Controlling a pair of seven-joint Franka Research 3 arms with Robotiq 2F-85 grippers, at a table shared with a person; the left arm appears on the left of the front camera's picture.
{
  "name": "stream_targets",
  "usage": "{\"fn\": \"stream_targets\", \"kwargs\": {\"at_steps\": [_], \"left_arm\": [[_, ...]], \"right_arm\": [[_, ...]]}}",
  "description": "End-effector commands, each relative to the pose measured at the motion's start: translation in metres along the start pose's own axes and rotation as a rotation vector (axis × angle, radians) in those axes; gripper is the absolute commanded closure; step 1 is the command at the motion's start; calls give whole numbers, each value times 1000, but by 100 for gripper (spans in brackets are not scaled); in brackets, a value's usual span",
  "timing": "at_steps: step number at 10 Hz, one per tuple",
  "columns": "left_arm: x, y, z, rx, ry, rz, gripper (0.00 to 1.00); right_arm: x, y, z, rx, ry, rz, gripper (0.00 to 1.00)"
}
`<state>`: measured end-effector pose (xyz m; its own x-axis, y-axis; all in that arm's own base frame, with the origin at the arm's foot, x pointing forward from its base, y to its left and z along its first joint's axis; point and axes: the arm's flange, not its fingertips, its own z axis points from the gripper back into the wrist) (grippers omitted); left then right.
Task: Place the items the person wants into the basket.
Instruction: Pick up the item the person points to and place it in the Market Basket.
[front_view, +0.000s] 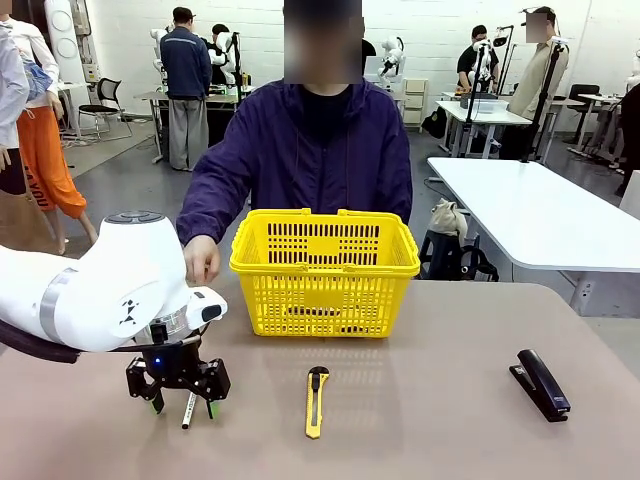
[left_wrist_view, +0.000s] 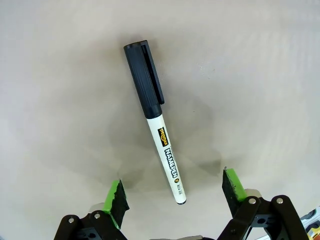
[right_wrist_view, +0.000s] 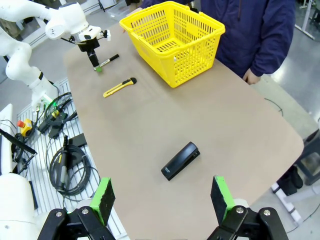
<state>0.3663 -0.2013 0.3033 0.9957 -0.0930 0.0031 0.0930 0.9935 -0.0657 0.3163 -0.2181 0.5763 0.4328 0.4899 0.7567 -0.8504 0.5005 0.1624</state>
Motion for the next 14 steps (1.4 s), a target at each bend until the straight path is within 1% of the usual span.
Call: {"fn": "stream_targets", "kwargs": {"at_steps": [1,4,5,6,7,8,10,11,12,14], "left_arm": [[-12,-1,-4,44,-29,32,0],[-8,-8,-3,84,-41,16,0],[-8,-9,-2,82,-57,-2,33],[-8,-8,-1,79,-55,-13,60],[-8,-8,-1,79,-52,-16,93],[-8,-9,-1,77,-49,-15,100],[-8,-9,0,76,-48,-15,100],[-7,-8,0,77,-47,-13,95],[-7,-8,1,78,-44,-10,100],[-7,-7,2,82,-42,-7,100]], "right_arm": [[-1,-1,-1,7,-32,12,0],[-1,-1,-1,7,-32,12,0],[-1,-1,-1,7,-32,12,0],[-1,-1,-1,7,-32,12,0],[-1,-1,-1,7,-32,12,0],[-1,-1,-1,7,-32,12,0],[-1,-1,-1,7,-32,12,0],[-1,-1,-1,7,-32,12,0],[-1,-1,-1,7,-32,12,0],[-1,-1,-1,7,-32,12,0]]}}
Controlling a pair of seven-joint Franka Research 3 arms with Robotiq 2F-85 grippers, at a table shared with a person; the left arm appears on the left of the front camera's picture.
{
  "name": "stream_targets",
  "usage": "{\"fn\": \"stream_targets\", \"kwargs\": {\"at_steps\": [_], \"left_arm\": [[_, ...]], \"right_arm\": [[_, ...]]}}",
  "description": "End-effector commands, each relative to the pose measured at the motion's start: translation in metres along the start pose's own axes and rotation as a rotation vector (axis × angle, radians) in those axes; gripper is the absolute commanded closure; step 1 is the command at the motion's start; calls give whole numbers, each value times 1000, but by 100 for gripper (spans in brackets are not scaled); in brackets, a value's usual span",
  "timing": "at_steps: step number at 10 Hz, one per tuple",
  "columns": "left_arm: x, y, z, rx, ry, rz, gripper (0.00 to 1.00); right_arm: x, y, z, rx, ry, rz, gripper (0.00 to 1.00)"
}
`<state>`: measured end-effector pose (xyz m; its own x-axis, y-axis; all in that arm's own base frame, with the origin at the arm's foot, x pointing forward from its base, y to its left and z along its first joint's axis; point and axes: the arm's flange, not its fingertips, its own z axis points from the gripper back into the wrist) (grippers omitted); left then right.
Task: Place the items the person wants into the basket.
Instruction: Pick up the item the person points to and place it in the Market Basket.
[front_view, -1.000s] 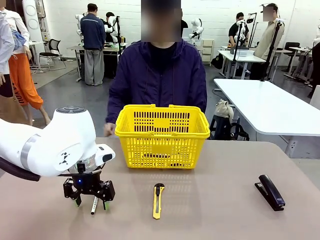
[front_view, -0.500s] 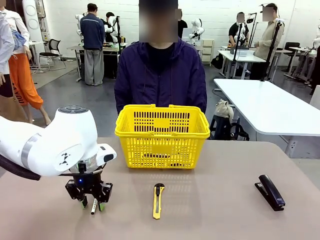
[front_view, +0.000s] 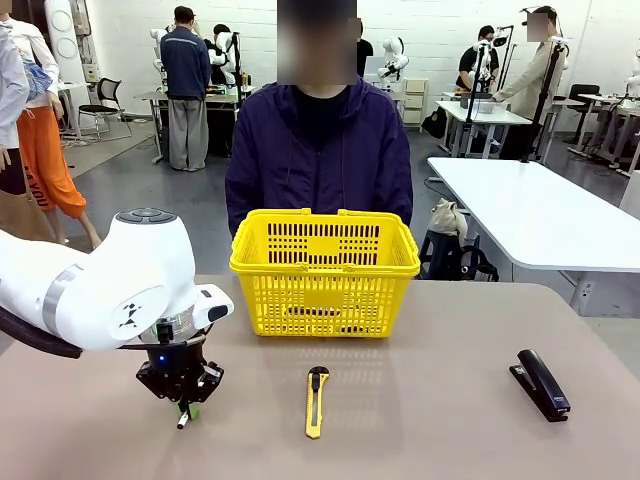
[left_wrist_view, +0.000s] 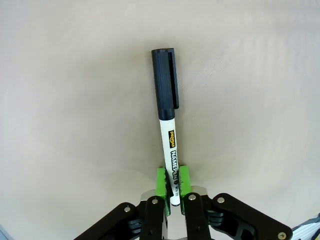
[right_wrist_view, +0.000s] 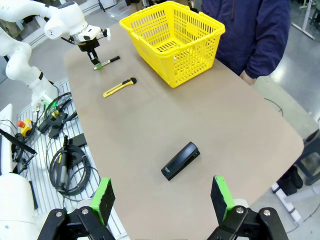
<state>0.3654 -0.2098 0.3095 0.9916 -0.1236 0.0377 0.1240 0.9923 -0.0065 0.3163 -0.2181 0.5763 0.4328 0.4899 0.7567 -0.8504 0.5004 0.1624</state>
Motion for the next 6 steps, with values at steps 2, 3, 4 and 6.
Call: {"fn": "stream_targets", "kwargs": {"at_steps": [2,3,4,6], "left_arm": [[-8,4,1,24,-8,24,100],[-7,11,9,19,-10,35,100],[-10,19,29,5,11,35,100],[-34,36,109,43,23,-18,100]], "right_arm": [[-1,-1,-1,7,-32,12,0],[-1,-1,-1,7,-32,12,0],[-1,-1,-1,7,-32,12,0],[-1,-1,-1,7,-32,12,0]]}}
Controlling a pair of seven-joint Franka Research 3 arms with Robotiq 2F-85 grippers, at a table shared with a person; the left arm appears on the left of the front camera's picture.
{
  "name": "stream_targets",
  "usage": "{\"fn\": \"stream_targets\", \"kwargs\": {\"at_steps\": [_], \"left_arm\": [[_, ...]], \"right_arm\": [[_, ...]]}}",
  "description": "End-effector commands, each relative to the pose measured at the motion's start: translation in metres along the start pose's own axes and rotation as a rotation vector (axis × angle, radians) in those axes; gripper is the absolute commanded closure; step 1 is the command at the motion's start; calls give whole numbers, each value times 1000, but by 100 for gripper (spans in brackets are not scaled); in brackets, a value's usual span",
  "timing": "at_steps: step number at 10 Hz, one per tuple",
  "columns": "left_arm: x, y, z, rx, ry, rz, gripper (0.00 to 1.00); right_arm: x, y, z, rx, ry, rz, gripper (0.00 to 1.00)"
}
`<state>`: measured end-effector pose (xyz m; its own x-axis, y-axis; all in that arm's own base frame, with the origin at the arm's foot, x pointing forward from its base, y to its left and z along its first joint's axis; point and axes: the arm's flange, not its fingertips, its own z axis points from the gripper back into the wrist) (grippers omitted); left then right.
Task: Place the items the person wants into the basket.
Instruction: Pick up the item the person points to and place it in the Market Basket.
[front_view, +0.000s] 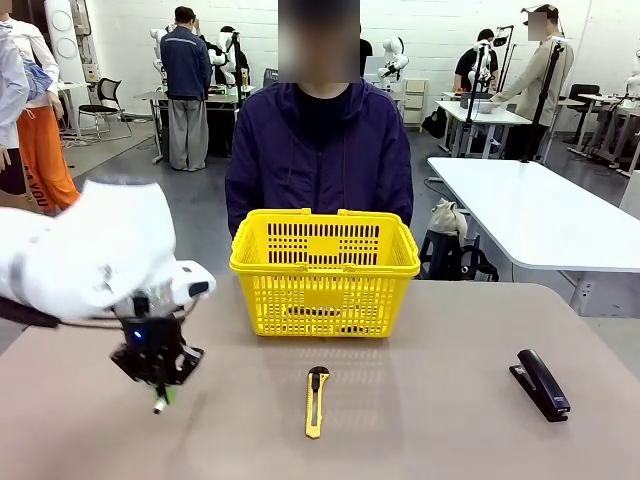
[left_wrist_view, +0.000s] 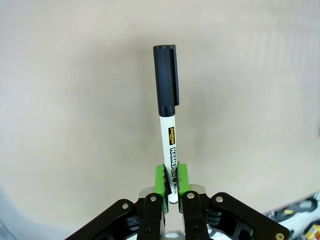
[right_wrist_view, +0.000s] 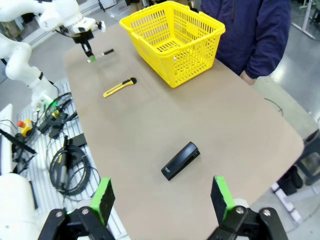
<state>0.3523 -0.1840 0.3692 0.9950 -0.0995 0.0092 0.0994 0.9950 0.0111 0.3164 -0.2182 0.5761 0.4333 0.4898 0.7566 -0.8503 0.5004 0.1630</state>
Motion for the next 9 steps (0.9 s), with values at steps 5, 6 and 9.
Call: {"fn": "stream_targets", "kwargs": {"at_steps": [5,6,9], "left_arm": [[-78,23,212,30,-126,-182,100],[-83,22,226,44,-150,-175,100],[-93,18,241,30,-161,-167,100]], "right_arm": [[0,-1,-1,6,-32,13,0],[0,-1,-1,6,-32,13,0],[0,-1,-1,6,-32,13,0]]}}
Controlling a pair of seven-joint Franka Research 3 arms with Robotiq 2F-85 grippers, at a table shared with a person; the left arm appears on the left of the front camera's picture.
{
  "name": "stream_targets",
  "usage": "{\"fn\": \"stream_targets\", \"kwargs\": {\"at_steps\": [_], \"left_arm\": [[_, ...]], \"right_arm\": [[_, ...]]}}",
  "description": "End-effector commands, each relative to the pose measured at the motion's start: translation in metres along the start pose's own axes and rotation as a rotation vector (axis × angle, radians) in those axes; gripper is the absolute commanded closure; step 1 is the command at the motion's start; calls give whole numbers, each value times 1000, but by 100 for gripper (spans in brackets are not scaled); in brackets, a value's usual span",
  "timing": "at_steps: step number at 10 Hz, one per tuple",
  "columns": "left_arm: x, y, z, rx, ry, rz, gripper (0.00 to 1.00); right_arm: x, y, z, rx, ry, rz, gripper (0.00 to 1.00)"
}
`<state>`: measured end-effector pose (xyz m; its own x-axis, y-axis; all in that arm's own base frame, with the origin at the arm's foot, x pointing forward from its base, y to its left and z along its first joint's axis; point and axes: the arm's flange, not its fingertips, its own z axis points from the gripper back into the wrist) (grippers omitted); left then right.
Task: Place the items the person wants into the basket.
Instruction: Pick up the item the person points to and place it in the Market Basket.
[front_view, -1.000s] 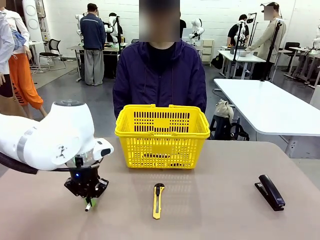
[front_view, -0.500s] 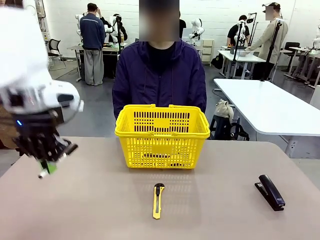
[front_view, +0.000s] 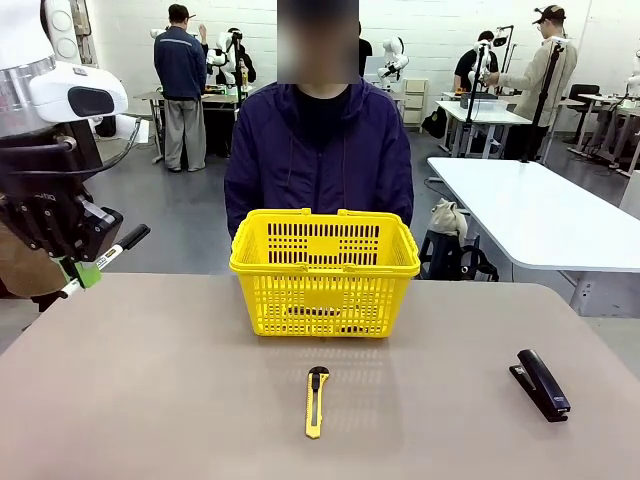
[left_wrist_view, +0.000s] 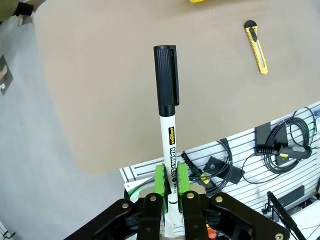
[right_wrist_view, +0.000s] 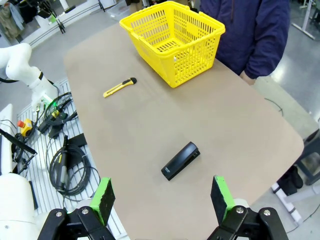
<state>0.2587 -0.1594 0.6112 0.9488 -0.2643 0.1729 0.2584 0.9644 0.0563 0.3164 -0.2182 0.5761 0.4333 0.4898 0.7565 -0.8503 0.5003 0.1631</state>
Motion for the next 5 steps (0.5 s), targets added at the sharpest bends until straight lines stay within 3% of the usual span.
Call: {"fn": "stream_targets", "kwargs": {"at_steps": [1,5], "left_arm": [[0,0,-2,-1,9,-1,100],[0,0,-2,-1,9,-1,100]], "right_arm": [[0,-1,-1,6,-32,13,0],[0,-1,-1,6,-32,13,0]]}}
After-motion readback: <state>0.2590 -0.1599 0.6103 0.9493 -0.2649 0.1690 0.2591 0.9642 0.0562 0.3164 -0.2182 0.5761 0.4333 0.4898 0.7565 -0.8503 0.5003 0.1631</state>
